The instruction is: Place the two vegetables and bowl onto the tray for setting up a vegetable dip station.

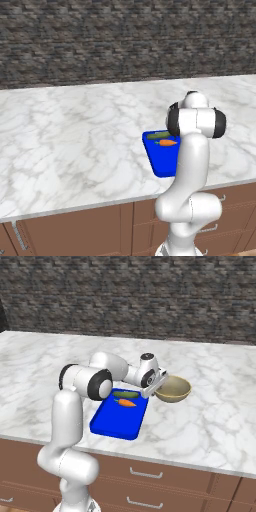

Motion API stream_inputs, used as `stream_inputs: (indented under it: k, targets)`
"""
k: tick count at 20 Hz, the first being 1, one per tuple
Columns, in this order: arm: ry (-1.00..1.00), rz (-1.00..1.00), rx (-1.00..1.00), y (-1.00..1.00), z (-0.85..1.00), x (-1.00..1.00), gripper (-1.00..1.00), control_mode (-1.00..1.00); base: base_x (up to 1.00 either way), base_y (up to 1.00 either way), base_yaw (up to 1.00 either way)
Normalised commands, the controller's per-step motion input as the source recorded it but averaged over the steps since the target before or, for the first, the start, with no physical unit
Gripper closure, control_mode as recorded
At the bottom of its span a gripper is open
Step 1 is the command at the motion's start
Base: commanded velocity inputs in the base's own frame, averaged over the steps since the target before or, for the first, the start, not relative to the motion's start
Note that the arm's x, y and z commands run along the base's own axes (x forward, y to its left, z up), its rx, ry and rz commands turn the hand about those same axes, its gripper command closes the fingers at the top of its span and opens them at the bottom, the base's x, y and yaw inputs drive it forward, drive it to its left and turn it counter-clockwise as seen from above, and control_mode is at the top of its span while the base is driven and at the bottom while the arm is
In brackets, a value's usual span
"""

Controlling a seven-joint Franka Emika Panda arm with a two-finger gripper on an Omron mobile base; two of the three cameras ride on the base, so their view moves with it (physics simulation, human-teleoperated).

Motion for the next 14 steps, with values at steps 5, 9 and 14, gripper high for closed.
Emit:
stream_inputs:
  k: [5, 9, 14]
  targets:
    - [0.00, 0.00, 0.00, 0.00, 0.00, 0.00, 1.00, -1.00, 0.00, 0.00, 0.00]
    - [0.00, 0.00, 0.00, 0.00, 0.00, 0.00, 1.00, -1.00, 0.00, 0.00, 0.00]
    - [-0.05, 0.00, 0.00, -0.02, 0.10, -0.05, 1.00, -1.00, 0.00, 0.00, 0.00]
